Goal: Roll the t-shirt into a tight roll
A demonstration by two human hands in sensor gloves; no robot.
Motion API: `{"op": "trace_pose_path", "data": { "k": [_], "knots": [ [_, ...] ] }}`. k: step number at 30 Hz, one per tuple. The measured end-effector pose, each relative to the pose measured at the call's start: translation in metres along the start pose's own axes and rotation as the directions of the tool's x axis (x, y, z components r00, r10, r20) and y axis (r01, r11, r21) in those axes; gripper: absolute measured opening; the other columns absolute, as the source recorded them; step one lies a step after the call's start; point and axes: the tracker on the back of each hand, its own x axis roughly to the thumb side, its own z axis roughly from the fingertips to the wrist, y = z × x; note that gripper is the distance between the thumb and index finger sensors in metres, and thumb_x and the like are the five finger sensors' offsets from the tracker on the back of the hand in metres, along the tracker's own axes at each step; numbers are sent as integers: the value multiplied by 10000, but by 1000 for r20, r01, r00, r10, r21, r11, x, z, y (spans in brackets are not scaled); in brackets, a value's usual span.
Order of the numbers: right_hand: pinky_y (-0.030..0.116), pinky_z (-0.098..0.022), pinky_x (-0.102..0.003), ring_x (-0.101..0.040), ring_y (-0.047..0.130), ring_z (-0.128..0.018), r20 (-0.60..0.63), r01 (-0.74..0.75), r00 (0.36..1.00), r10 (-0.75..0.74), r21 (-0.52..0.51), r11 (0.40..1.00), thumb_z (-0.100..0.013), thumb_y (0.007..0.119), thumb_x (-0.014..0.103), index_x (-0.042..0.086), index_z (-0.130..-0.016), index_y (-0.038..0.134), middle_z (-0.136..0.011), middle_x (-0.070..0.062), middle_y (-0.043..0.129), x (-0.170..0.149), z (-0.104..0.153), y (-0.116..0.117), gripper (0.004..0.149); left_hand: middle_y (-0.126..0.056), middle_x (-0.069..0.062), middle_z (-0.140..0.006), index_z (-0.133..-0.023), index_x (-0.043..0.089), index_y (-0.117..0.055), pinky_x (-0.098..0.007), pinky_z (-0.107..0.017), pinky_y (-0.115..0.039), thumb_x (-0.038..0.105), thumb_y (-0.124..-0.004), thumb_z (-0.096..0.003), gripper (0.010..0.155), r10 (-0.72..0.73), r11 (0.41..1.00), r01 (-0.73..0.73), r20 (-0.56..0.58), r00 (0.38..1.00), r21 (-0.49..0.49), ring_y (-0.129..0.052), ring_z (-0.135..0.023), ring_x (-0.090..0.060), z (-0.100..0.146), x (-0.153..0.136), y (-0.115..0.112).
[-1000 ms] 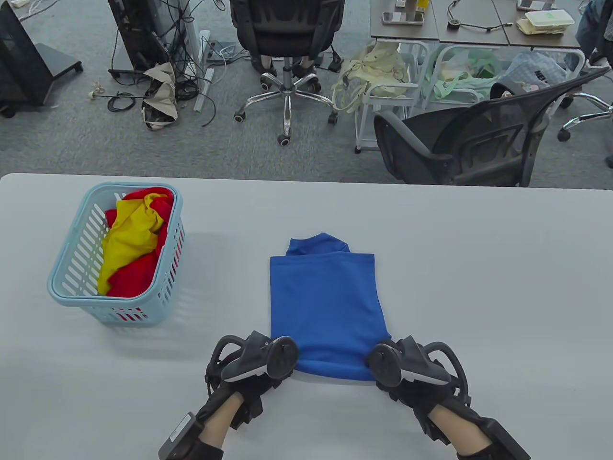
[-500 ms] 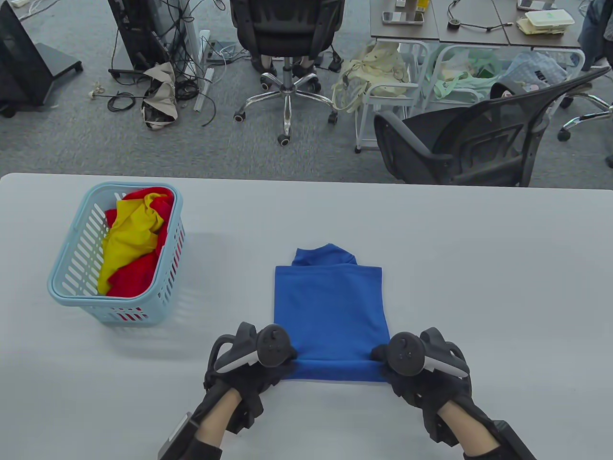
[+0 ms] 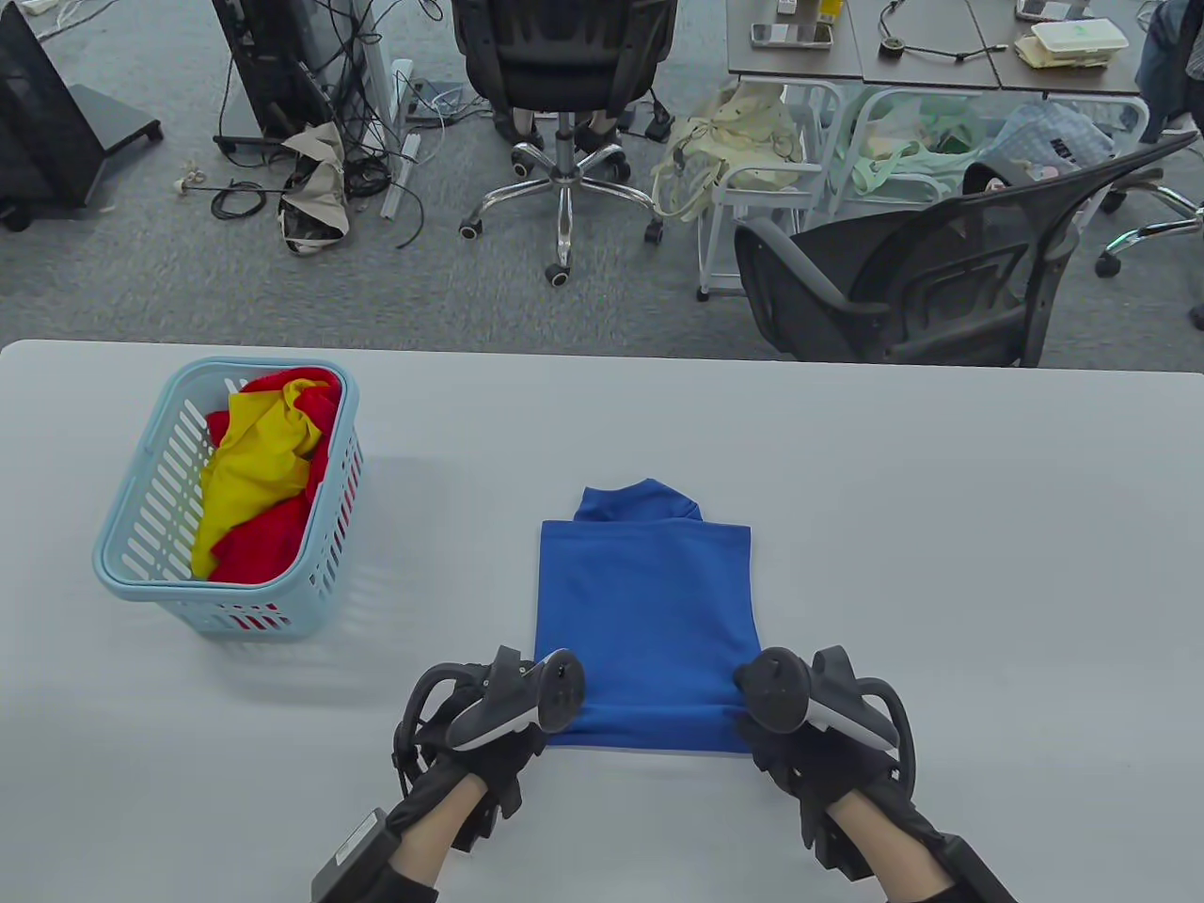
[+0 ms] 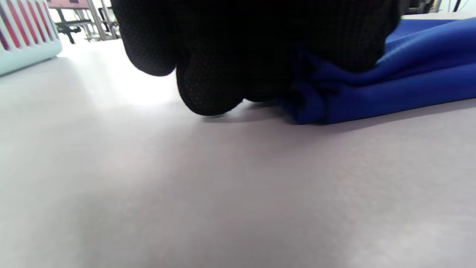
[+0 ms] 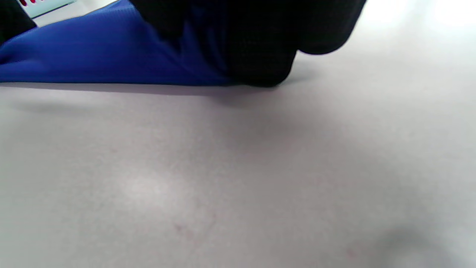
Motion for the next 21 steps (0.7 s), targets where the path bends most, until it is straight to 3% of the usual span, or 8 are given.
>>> {"op": "trace_pose_path", "data": {
  "k": [4, 8, 9, 10, 13, 17, 21],
  "knots": [
    [733, -609, -481, -206, 939, -708, -25, -6, 1000, 6, -5, 1000, -643, 701, 398, 97, -1128, 422, -904, 14, 762, 1, 0, -1, 636, -939, 65, -815, -951, 313, -763, -507, -698, -759, 554, -721, -512, 502, -42, 999, 43, -58, 997, 13, -987, -681, -181, 1, 0, 3],
    [731, -610, -482, -202, 936, -709, -34, -41, 999, 40, -16, 999, -642, 703, 402, 97, -1128, 424, -902, 13, 759, 5, 1, 1, 639, -912, 87, -850, -988, 328, -715, -490, -714, -760, 525, -754, -508, 521, -244, 954, 257, -100, 965, 151, -976, -708, -154, 19, 19, 17],
    [730, -611, -482, -200, 935, -708, -34, -44, 998, 44, -17, 999, -643, 701, 404, 95, -1129, 422, -902, 13, 757, 5, 1, 1, 640, -900, 94, -875, -992, 356, -705, -489, -727, -752, 526, -749, -509, 514, -253, 951, 260, -62, 966, 170, -969, -735, -154, 23, 24, 19],
    [730, -611, -481, -203, 936, -706, -34, -43, 999, 43, -17, 999, -643, 700, 405, 95, -1129, 420, -903, 14, 756, 5, 1, 1, 641, -872, 82, -933, -989, 381, -711, -498, -743, -736, 523, -745, -509, 502, -236, 958, 222, 59, 970, 180, -945, -795, -180, 28, 31, 20],
    [730, -611, -480, -201, 935, -706, -37, -29, 999, 29, -13, 999, -642, 703, 407, 100, -1128, 423, -902, 15, 754, 4, 0, 1, 639, -793, 20, -1071, -1017, 387, -701, -533, -761, -696, 511, -756, -504, 530, -145, 984, 112, 260, 955, 139, -887, -900, -229, 35, 50, 14],
    [727, -614, -487, -210, 937, -714, -88, -32, 996, 29, -29, 999, -636, 712, 406, 108, -1128, 433, -903, 20, 763, 2, 3, -1, 639, -734, 35, -1119, -1082, 387, -590, -526, -777, -687, 533, -755, -480, 640, -273, 962, 255, 285, 919, 97, -854, -953, -198, 31, 57, 1],
    [731, -606, -489, -215, 941, -712, -132, -57, 990, 49, -53, 997, -622, 727, 448, 122, -1128, 454, -902, -6, 779, 0, 7, -4, 660, -716, 56, -1123, -1072, 398, -602, -524, -787, -676, 533, -787, -471, 644, -166, 986, 153, 314, 935, 66, -836, -972, -173, 25, 40, 2]
  ]
}}
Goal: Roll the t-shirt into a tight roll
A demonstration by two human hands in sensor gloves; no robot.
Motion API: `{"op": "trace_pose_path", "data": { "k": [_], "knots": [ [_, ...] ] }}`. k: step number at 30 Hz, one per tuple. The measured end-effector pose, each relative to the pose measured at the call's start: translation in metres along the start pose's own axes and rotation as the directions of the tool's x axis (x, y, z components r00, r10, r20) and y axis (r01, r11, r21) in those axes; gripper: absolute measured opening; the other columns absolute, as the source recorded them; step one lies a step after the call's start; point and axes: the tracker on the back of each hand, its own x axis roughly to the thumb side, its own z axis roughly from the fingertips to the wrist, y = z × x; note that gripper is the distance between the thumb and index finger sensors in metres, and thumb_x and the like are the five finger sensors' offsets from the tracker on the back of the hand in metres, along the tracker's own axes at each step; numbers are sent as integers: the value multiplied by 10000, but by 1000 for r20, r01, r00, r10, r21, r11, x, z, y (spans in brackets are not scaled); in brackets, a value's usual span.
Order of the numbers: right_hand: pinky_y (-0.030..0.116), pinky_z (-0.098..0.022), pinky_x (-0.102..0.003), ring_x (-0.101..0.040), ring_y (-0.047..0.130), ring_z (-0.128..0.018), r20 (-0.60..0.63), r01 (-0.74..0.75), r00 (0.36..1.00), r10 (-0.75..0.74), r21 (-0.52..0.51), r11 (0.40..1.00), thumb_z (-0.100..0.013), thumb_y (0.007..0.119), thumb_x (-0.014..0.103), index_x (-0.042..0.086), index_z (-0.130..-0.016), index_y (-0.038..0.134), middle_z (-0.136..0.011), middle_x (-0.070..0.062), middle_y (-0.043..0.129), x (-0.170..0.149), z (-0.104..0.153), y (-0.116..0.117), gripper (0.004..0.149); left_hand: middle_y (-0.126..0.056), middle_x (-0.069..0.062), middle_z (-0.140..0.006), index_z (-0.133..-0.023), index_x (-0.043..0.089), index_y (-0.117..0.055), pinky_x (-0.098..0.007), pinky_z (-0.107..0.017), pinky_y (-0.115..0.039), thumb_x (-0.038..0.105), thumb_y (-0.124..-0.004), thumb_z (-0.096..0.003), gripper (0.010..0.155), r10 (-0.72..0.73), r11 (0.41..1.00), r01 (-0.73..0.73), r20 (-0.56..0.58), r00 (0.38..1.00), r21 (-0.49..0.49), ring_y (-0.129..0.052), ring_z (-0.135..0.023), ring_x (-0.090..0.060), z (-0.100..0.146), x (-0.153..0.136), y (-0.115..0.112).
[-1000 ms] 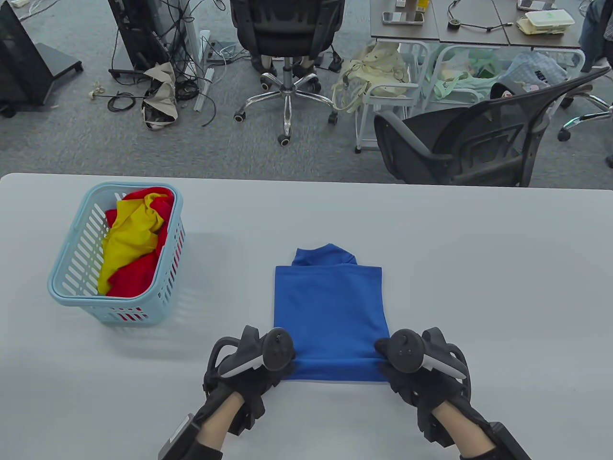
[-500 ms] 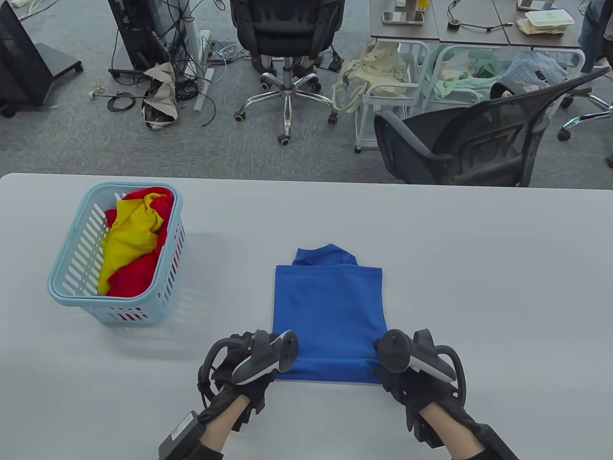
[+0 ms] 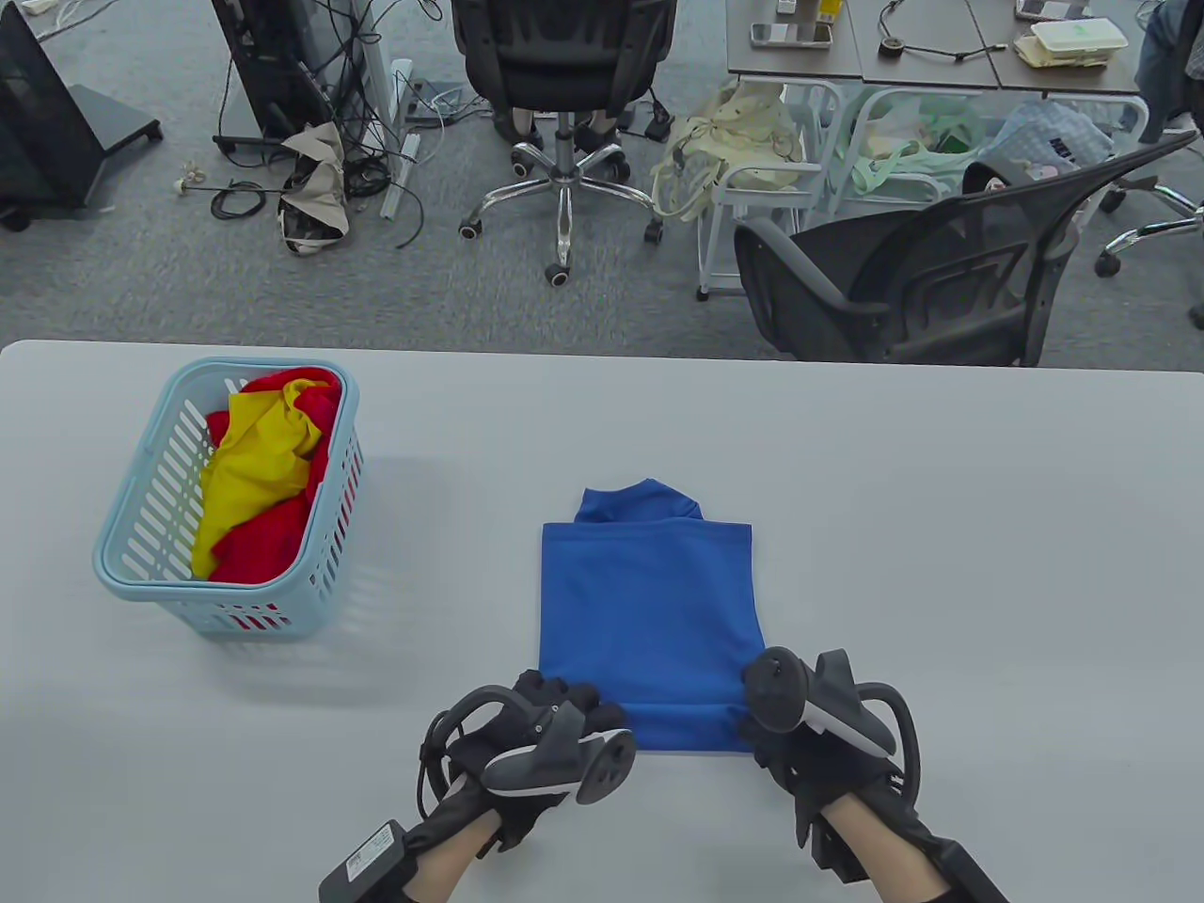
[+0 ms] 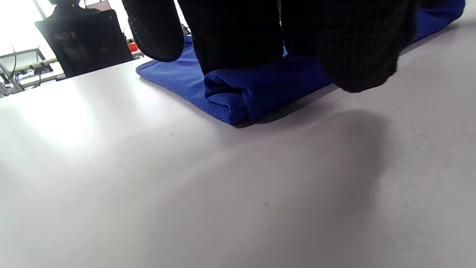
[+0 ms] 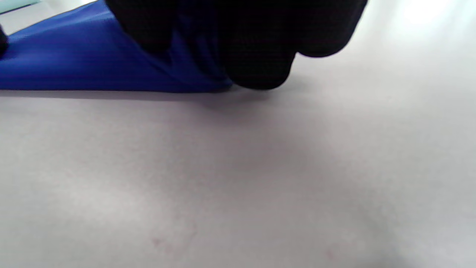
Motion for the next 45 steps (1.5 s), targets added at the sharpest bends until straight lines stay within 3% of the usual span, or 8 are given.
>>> {"op": "trace_pose_path", "data": {
  "k": [5, 8, 12, 15, 26, 32, 39, 45],
  "knots": [
    [682, -637, -535, -273, 892, -779, -97, -174, 982, 163, -123, 977, -601, 756, 464, 132, -1140, 453, -977, -64, 723, -1, 11, -8, 702, -721, 69, -1103, -1068, 395, -593, -470, -789, -703, 526, -797, -472, 644, -33, 999, 34, -34, 999, 22, -854, -940, -148, -6, -5, -4],
    [594, -703, -568, -307, 770, -913, 35, -207, 976, 216, -168, 964, -606, 777, 400, 242, -1102, 493, -1091, -100, 566, 6, 19, -14, 593, -747, 81, -1084, -1057, 397, -613, -460, -780, -721, 521, -803, -470, 630, -39, 999, 39, -30, 999, 26, -876, -918, -137, -8, -6, -2],
    [486, -752, -607, -357, 584, -1066, 247, -238, 935, 255, -97, 966, -593, 814, 384, 289, -1060, 570, -1193, -93, 398, 18, 20, -4, 535, -728, 79, -1102, -1068, 399, -593, -461, -772, -728, 533, -806, -466, 652, 10, 1000, -10, -27, 1000, 21, -873, -910, -141, -12, -13, -5],
    [490, -751, -605, -353, 545, -1082, 225, -324, 920, 322, -27, 946, -584, 816, 403, 286, -1119, 432, -1203, -60, 381, 21, 10, 10, 668, -745, 106, -1092, -1064, 405, -597, -455, -769, -734, 532, -809, -466, 647, 0, 1000, 1, -32, 999, 30, -877, -904, -128, -12, -13, -4],
    [472, -759, -598, -331, 530, -1083, 224, -218, 951, 213, -5, 976, -591, 838, 353, 296, -1125, 374, -1188, -8, 373, 5, -4, 5, 710, -757, 110, -1077, -1070, 391, -579, -490, -772, -726, 497, -805, -482, 639, -151, 988, 151, -20, 988, 30, -883, -928, -145, -8, -1, -3],
    [496, -756, -576, -344, 590, -1048, 241, -234, 942, 233, -25, 972, -654, 680, 257, 295, -1082, 465, -1142, -41, 472, 11, -5, 3, 481, -882, 131, -958, -995, 398, -702, -445, -737, -780, 405, -760, -534, 465, 28, 996, -25, -38, 999, 81, -979, -813, -102, -8, -17, -2],
    [540, -694, -611, -361, 768, -875, 256, 128, 953, -164, 151, 980, -652, 583, 254, 143, -1104, 498, -1038, -139, 641, -11, -5, -2, 473, -1001, 38, -819, -962, 281, -804, -463, -662, -815, 401, -726, -548, 438, 504, 864, -504, -10, 864, 26, -1041, -660, -143, -4, -60, -14],
    [640, -651, -539, -260, 875, -743, 149, 137, 977, -152, 108, 985, -667, 587, 384, 140, -1074, 530, -925, -54, 748, -12, -7, 1, 477, -1011, 48, -735, -913, 270, -836, -464, -654, -809, 478, -675, -561, 439, 435, 900, -434, -41, 899, 34, -1030, -598, -152, -10, -61, -15]
  ]
}}
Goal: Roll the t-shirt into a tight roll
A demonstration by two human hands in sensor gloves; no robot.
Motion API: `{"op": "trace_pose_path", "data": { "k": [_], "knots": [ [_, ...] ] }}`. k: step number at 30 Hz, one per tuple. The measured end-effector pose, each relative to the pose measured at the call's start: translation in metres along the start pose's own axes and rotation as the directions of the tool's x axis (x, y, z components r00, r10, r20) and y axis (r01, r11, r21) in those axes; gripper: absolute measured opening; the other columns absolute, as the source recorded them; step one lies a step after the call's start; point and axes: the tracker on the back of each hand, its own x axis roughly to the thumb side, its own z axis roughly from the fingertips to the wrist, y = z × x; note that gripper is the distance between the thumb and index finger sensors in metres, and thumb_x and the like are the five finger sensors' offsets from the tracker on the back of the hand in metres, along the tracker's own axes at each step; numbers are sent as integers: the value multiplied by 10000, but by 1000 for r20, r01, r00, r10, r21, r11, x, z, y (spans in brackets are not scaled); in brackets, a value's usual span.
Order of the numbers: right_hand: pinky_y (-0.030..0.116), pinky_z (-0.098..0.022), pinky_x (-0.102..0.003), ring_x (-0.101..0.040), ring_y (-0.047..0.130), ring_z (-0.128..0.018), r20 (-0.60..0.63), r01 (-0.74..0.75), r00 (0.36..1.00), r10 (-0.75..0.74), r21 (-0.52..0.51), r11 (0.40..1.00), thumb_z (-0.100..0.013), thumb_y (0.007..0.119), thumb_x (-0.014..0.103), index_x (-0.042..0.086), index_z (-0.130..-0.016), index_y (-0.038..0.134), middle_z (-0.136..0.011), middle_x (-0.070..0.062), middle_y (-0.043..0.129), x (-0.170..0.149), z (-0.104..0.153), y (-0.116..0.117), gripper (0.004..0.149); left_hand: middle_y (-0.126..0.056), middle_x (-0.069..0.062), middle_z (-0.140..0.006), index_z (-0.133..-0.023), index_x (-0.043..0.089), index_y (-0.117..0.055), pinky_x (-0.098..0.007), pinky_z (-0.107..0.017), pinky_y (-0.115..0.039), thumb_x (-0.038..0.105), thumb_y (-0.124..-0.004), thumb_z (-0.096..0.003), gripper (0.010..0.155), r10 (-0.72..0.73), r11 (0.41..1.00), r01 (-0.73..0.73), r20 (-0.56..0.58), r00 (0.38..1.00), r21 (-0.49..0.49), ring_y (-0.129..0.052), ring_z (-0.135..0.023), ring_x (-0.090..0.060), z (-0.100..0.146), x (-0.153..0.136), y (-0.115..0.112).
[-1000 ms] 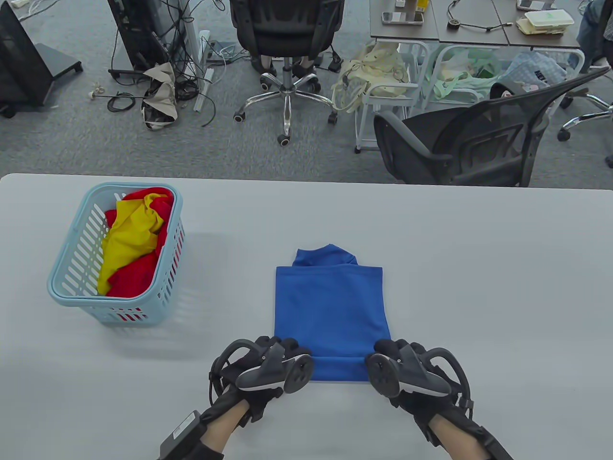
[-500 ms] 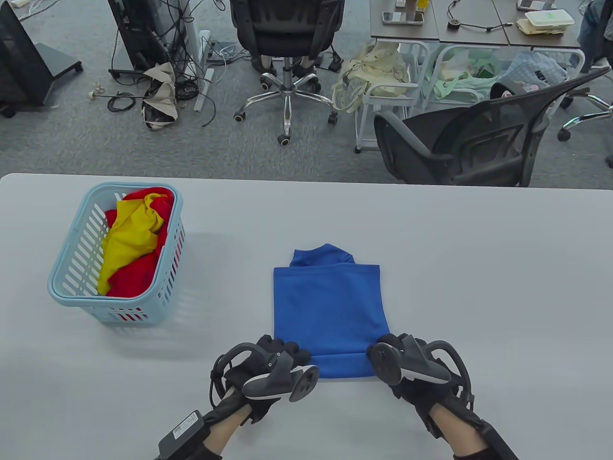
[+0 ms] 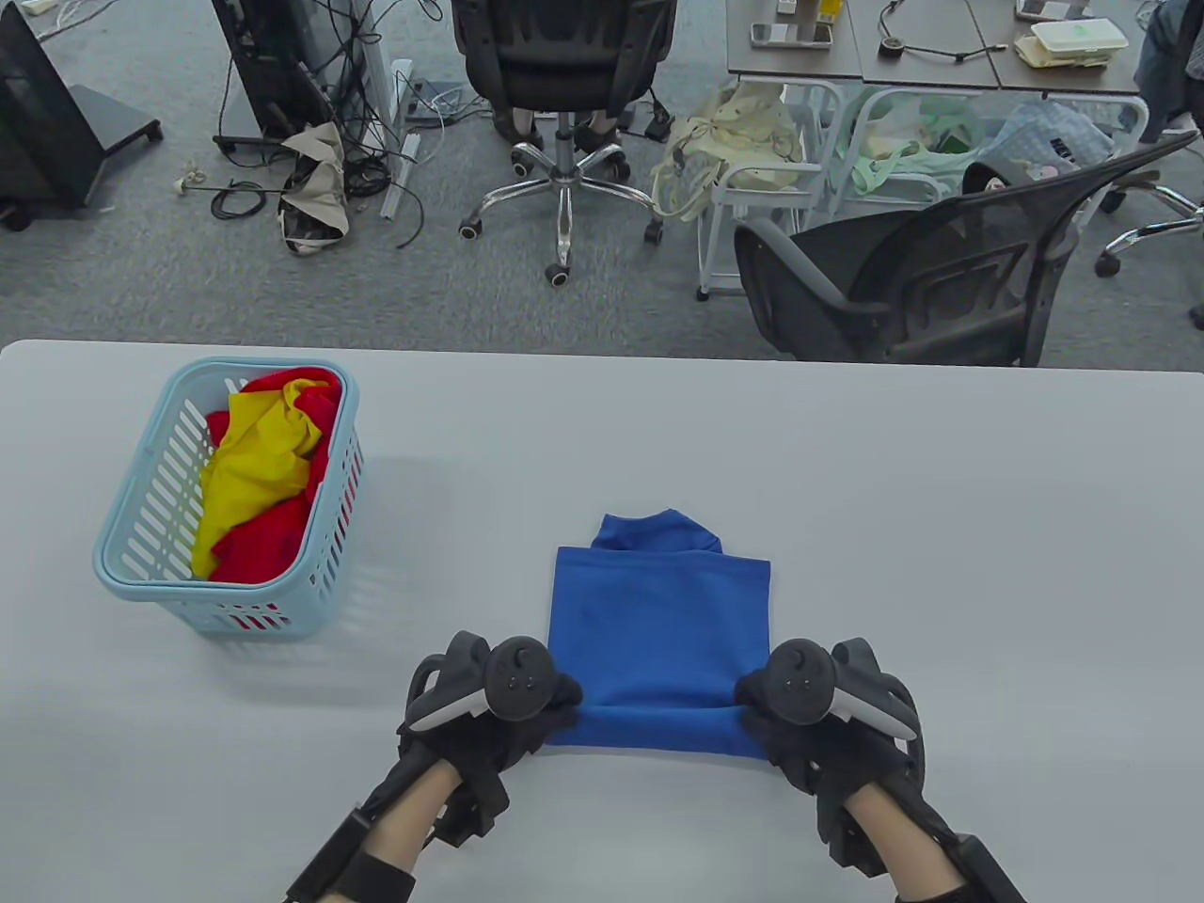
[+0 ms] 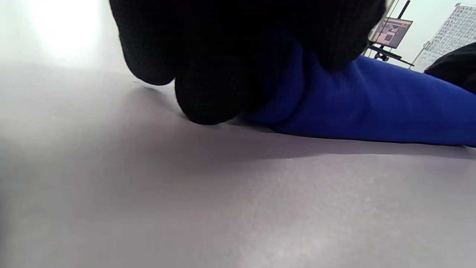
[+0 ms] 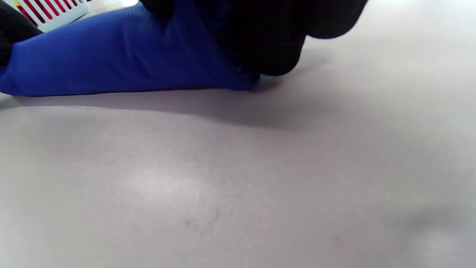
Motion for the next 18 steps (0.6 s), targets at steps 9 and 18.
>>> {"op": "trace_pose_path", "data": {
  "k": [9, 18],
  "knots": [
    [675, -627, -526, -236, 912, -686, -66, -102, 993, 99, -46, 994, -652, 655, 413, 170, -1031, 609, -863, -35, 799, 13, -5, 1, 452, -927, 78, -872, -985, 324, -745, -466, -702, -775, 509, -713, -539, 484, -386, 893, 404, -124, 914, 198, -978, -741, -154, 20, 37, 13],
    [670, -636, -531, -249, 915, -709, -63, 31, 997, -33, -30, 999, -649, 669, 408, 166, -1037, 618, -881, -39, 806, 2, -3, -3, 460, -724, 7, -1106, -1102, 308, -568, -470, -745, -734, 506, -753, -502, 658, -523, 851, 518, 70, 849, 86, -843, -953, -216, 10, 67, -26]
  ]
}}
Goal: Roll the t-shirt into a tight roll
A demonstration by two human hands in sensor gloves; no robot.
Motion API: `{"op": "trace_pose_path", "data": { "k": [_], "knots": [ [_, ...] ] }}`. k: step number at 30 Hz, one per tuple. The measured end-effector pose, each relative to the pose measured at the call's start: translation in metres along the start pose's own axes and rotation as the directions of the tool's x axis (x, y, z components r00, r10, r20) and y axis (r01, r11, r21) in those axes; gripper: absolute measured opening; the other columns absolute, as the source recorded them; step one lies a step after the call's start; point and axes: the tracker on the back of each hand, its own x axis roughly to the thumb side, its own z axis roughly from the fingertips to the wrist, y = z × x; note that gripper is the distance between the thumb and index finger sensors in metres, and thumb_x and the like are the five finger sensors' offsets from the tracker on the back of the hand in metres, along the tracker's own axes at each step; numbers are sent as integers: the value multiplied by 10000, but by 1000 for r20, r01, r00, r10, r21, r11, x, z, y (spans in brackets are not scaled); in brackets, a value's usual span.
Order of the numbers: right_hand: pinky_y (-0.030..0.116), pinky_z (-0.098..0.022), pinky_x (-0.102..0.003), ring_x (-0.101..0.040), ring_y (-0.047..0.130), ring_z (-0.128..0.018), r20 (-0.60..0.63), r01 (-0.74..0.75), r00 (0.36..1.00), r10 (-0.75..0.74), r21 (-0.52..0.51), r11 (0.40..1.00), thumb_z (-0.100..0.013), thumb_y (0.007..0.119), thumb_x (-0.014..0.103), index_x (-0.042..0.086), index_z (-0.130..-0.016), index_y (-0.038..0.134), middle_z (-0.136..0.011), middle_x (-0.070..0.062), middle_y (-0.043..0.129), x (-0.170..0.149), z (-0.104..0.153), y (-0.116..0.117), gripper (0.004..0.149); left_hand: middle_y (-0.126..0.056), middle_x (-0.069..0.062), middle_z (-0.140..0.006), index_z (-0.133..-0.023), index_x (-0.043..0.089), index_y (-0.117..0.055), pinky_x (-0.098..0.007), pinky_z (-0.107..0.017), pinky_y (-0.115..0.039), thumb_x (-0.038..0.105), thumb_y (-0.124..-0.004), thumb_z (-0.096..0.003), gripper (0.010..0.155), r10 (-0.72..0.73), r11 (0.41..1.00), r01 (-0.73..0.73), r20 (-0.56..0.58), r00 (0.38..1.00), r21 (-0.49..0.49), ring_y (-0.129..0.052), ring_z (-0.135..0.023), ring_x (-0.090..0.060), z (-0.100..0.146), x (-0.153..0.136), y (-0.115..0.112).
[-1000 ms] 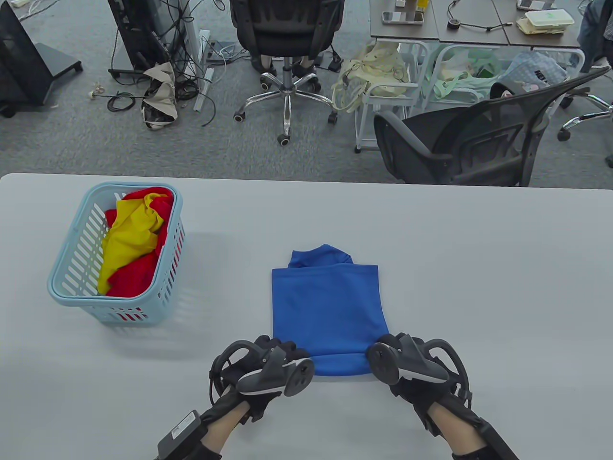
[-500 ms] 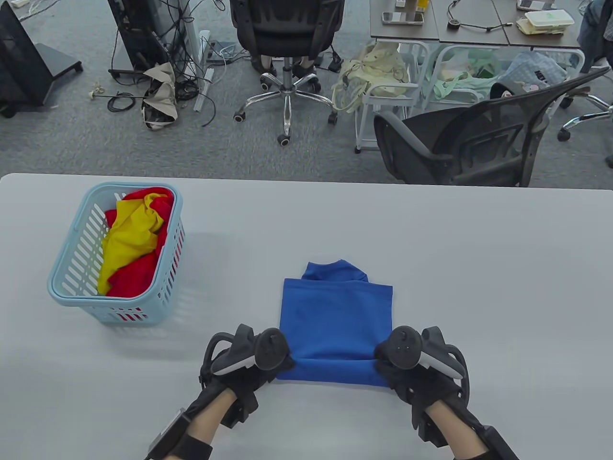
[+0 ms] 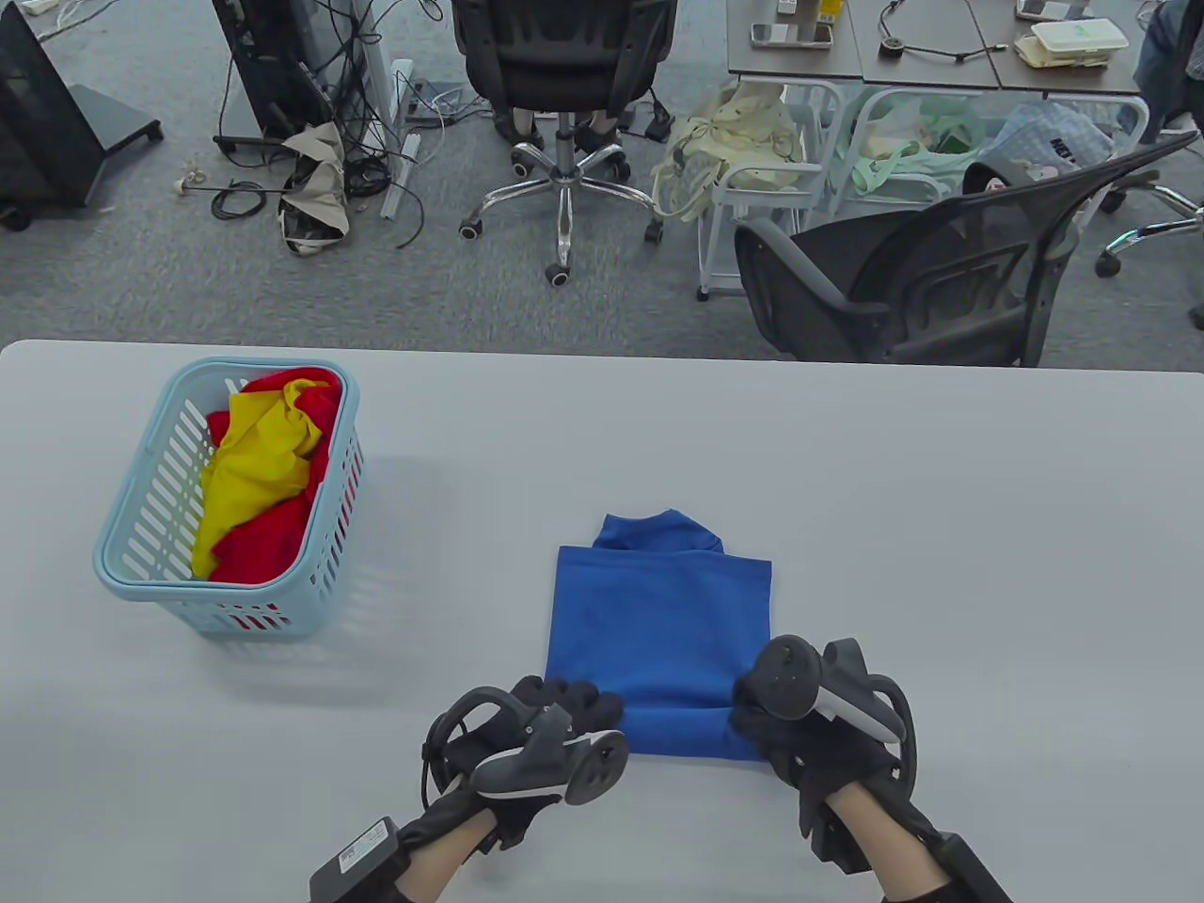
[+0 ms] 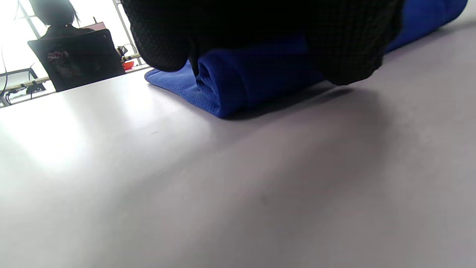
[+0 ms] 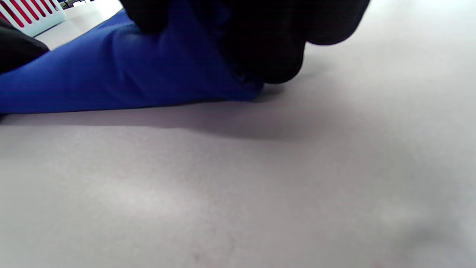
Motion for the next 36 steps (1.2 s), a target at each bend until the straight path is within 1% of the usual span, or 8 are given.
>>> {"op": "trace_pose_path", "data": {
  "k": [2, 5, 7, 11, 16, 27, 32, 36],
  "knots": [
    [658, -641, -541, -268, 902, -740, -24, -10, 1000, 9, -33, 999, -641, 697, 409, 155, -1055, 605, -922, -73, 788, -2, 5, -4, 495, -746, 10, -1097, -1097, 303, -589, -469, -741, -744, 507, -758, -503, 650, 6, 1000, -6, 21, 1000, -3, -862, -944, -211, -3, 2, 3],
    [580, -684, -586, -311, 802, -849, -141, -266, 960, 241, -193, 945, -627, 732, 366, 201, -1083, 583, -1063, -132, 629, 10, 19, -15, 508, -614, -49, -1131, -1108, 281, -544, -521, -768, -676, 499, -741, -512, 664, 34, 999, -34, 32, 999, -15, -764, -980, -269, -4, 4, 0],
    [531, -714, -601, -313, 746, -902, -108, -329, 944, 311, -255, 910, -627, 735, 332, 249, -1064, 596, -1103, -121, 559, 21, 28, -19, 466, -599, -61, -1134, -1104, 298, -551, -542, -774, -657, 510, -742, -509, 660, 24, 1000, -23, 29, 999, -19, -752, -984, -282, -6, 3, 1],
    [527, -720, -601, -334, 708, -952, 199, -273, 936, 292, -118, 955, -604, 772, 396, 239, -1064, 608, -1117, -98, 564, 38, 29, -1, 513, -658, -18, -1122, -1099, 329, -523, -532, -771, -668, 498, -730, -521, 637, 67, 997, -66, 21, 998, -33, -773, -981, -264, -7, -1, -2],
    [496, -738, -594, -312, 634, -962, 154, -429, 888, 433, -63, 901, -589, 795, 375, 233, -1102, 459, -1129, -67, 488, 41, 10, 21, 629, -740, 34, -1085, -1087, 331, -575, -493, -757, -716, 467, -746, -524, 604, 111, 994, -111, 7, 994, -18, -830, -952, -206, -10, -8, 0],
    [567, -708, -552, -280, 716, -924, 173, -166, 971, 164, 0, 986, -626, 642, 268, 233, -1080, 566, -1079, -54, 628, 21, 4, 5, 462, -969, 43, -886, -1010, 277, -759, -423, -648, -843, 416, -737, -530, 499, 519, 854, -520, -36, 854, -22, -990, -761, -147, -11, -50, -1],
    [649, -643, -513, -265, 789, -809, 172, -71, 983, 61, 56, 996, -648, 556, 292, 163, -1110, 508, -1035, -107, 647, 15, 4, 8, 482, -1010, 44, -774, -988, 262, -781, -442, -633, -826, 430, -596, -582, 477, 627, 774, -632, -90, 774, -34, -1007, -665, -161, -14, -60, -8],
    [691, -623, -461, -196, 815, -778, 50, -127, 991, 128, -17, 992, -663, 559, 349, 127, -1148, 375, -1082, -149, 526, 17, 1, 9, 564, -914, 37, -858, -976, 336, -773, -498, -711, -736, 505, -563, -580, 479, 396, 915, -403, -169, 903, -10, -913, -777, -199, -15, -61, -12]
  ]
}}
